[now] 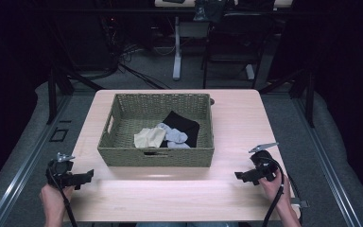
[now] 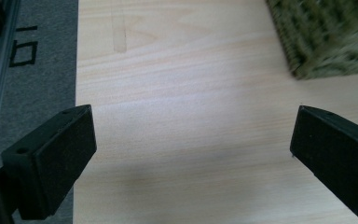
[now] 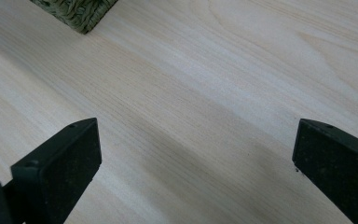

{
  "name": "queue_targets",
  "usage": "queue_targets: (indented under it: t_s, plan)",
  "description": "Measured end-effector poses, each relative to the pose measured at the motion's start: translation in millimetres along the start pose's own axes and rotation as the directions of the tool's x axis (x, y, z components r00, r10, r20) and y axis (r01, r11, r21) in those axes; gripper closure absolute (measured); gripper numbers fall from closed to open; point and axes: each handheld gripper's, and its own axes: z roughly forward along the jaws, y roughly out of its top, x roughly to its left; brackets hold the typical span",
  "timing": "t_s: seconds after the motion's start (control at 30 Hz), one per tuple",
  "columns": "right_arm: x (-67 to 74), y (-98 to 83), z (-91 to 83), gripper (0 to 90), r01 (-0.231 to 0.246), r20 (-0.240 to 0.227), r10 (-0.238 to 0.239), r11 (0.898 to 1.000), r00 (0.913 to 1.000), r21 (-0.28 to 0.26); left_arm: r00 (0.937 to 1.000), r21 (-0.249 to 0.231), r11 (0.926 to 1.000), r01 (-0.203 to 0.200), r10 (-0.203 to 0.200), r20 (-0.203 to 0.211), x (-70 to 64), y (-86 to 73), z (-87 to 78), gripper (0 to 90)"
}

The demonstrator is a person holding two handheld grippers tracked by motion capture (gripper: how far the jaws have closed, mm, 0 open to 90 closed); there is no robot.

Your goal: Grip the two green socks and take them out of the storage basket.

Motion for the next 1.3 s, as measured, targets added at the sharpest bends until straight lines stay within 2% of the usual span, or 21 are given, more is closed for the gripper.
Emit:
queue_targets:
  t_s: [0.07,0.23,0.3,0.37,0.47,0.53,0.6,0.67,0.7,0.9,0.97,1.03,1.07,1.17,1.23,1.27,1.3]
  plan:
    - [1.2,0.1,-1.6,0.4,0.001,-0.004,-0.001,1.0,1.0,-0.007,0.9999,-0.021,0.9998,0.006,-0.006,0.011,-2.0,6.6,-10.7,0.2]
    - [4.6,0.0,-1.2,0.4,0.014,0.003,-0.014,1.0,0.9999,0.0,0.9996,-0.004,0.9998,0.02,-0.02,0.02,-3.3,14.3,-19.9,0.7]
    - [4.9,-0.1,-0.5,0.4,0.012,-0.003,-0.012,1.0,0.9999,0.004,0.9997,-0.013,0.9997,0.021,-0.021,0.015,-4.9,18.9,-25.9,0.7]
    - [4.5,0.0,-0.1,0.4,0.009,-0.002,-0.009,1.0,1.0,0.012,0.9999,-0.032,0.9995,0.004,-0.003,0.014,-8.7,27.3,-35.6,0.7]
    - [3.9,-0.4,-0.2,0.4,0.012,0.001,-0.012,1.0,0.9999,0.011,0.9997,-0.041,0.9992,-0.007,0.008,0.022,-12.7,34.5,-41.4,0.7]
    - [4.2,-0.3,-0.2,0.4,0.01,0.0,-0.01,1.0,1.0,0.008,0.9986,-0.038,0.9983,-0.045,0.046,0.025,-20.5,49.1,-50.3,0.6]
    - [4.5,-0.1,-0.3,0.4,0.008,-0.001,-0.008,1.0,1.0,0.009,0.9979,-0.04,0.9976,-0.056,0.057,0.031,-22.8,54.3,-53.3,0.6]
    - [4.6,-0.3,-0.2,0.4,0.009,-0.002,-0.009,1.0,1.0,0.009,0.9948,-0.044,0.9957,-0.081,0.084,0.058,-28.9,70.3,-61.6,0.6]
    - [4.6,-0.3,-0.2,0.4,0.009,-0.002,-0.009,1.0,1.0,0.009,0.9948,-0.044,0.9957,-0.081,0.084,0.058,-28.9,70.3,-61.6,0.6]
    - [4.4,-1.3,-0.2,0.4,0.004,0.009,-0.005,1.0,1.0,0.001,0.9877,-0.039,0.9897,-0.138,0.14,0.068,-40.2,96.5,-69.2,0.7]
    - [4.9,-1.6,0.1,0.4,-0.004,0.012,0.004,1.0,0.9999,-0.006,0.9843,-0.043,0.9876,-0.151,0.154,0.086,-43.2,104.2,-71.2,0.6]
    - [4.3,-1.5,-1.0,0.4,0.003,-0.002,-0.003,1.0,1.0,0.001,0.982,-0.046,0.9853,-0.165,0.168,0.086,-47.9,111.6,-72.7,0.6]
    - [4.7,-1.4,-1.1,0.4,0.004,-0.004,-0.004,1.0,1.0,0.002,0.977,-0.045,0.9822,-0.183,0.186,0.104,-52.3,119.1,-73.4,0.6]
    - [5.8,-1.9,0.0,0.4,-0.008,0.005,0.008,1.0,1.0,-0.01,0.9735,-0.05,0.9797,-0.194,0.199,0.113,-57.0,125.9,-71.8,0.6]
    - [5.3,-1.5,-0.6,0.4,0.001,0.006,-0.001,1.0,1.0,0.0,0.9686,-0.045,0.9771,-0.208,0.212,0.13,-60.8,132.9,-69.0,0.6]
    - [4.8,-1.5,-0.7,0.4,0.003,-0.003,-0.003,1.0,1.0,0.0,0.9639,-0.038,0.9757,-0.216,0.219,0.151,-63.8,139.6,-65.6,0.5]
    - [4.8,-1.5,-0.7,0.4,0.003,-0.003,-0.003,1.0,1.0,0.0,0.9639,-0.038,0.9757,-0.216,0.219,0.151,-63.8,139.6,-65.6,0.3]
